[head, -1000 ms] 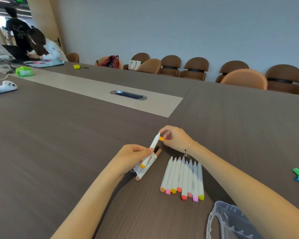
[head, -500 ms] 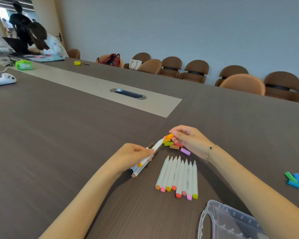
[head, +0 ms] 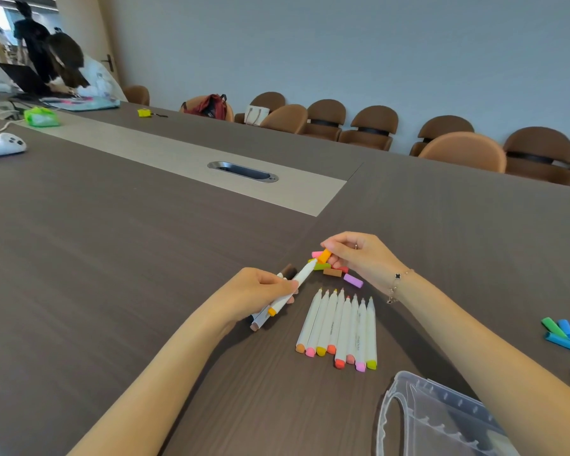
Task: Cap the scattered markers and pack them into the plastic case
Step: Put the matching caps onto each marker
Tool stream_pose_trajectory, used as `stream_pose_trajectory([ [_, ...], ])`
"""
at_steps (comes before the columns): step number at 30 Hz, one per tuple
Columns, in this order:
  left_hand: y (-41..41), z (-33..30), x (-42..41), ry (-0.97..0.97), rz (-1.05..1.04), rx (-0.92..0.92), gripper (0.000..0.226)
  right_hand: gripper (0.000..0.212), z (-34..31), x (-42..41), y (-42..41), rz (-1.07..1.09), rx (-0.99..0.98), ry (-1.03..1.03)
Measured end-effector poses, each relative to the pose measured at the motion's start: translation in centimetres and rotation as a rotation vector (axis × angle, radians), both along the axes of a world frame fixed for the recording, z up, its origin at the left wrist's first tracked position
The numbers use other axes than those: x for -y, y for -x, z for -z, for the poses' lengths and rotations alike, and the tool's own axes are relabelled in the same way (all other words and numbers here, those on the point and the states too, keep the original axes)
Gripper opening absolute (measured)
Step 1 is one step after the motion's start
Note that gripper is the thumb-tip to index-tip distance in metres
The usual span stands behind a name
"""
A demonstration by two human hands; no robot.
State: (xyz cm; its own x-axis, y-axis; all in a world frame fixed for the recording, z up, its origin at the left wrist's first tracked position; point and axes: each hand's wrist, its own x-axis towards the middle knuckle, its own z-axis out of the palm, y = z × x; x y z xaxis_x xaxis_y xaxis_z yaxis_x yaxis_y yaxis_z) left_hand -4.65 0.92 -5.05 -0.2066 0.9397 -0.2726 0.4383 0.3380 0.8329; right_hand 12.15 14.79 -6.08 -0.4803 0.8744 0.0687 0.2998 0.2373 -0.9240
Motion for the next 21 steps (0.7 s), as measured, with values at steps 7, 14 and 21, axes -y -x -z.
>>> stream_pose_trajectory([
  [7, -0.1, -0.3, 0.1, -0.007, -0.012, 0.018, 0.031, 0.019, 0.4, -0.2, 0.3, 0.053, -0.039, 0.047],
  [14, 0.0, -0.1, 0.0, -0.018, 0.020, 0.037, 0.029, 0.018, 0.3, -0.2, 0.6, 0.102, -0.099, 0.075],
  [21, -0.4, 0.4, 0.0, -0.040, 0.000, 0.074, 0.024, 0.020, 0.1, 0.9, 1.2, 0.014, -0.042, 0.108],
])
